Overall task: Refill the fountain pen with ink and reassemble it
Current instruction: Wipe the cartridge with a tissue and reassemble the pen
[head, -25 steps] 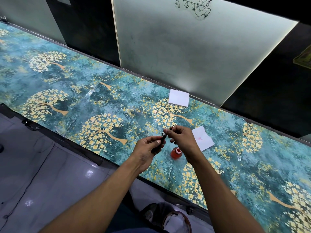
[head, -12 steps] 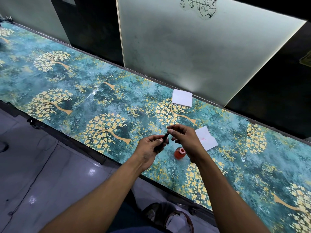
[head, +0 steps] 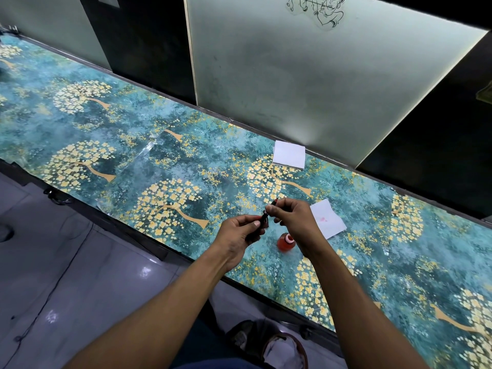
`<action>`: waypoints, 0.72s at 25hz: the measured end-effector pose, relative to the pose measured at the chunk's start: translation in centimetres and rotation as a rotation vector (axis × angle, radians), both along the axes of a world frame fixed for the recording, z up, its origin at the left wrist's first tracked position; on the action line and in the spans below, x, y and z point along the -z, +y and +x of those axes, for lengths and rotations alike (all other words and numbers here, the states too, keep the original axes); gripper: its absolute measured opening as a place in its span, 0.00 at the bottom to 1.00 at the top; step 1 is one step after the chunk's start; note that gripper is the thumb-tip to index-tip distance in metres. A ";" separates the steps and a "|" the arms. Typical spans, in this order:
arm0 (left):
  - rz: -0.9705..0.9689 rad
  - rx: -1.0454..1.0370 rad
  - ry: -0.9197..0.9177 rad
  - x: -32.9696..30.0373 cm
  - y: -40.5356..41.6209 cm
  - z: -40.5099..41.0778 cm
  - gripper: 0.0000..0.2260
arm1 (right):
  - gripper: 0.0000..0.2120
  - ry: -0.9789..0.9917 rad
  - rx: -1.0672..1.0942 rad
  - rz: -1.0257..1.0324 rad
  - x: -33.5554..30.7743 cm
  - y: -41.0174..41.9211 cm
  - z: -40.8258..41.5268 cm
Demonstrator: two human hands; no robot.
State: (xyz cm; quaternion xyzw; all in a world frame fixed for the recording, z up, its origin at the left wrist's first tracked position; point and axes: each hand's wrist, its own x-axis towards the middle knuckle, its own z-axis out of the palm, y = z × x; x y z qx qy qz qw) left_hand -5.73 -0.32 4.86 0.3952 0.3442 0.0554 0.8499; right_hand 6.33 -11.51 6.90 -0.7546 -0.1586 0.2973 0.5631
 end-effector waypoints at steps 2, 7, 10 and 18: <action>0.033 0.016 0.009 0.0 0.1 -0.2 0.06 | 0.11 0.003 -0.001 -0.003 0.0 0.2 -0.1; 0.192 0.061 0.036 0.1 0.6 -0.6 0.06 | 0.10 0.000 -0.020 -0.024 0.2 0.9 -0.1; 0.318 0.087 0.079 0.2 1.3 -0.9 0.06 | 0.12 0.000 -0.054 -0.044 0.5 1.5 -0.1; 0.479 0.142 0.125 0.9 3.1 -1.0 0.06 | 0.08 0.018 -0.161 -0.111 0.5 2.5 0.7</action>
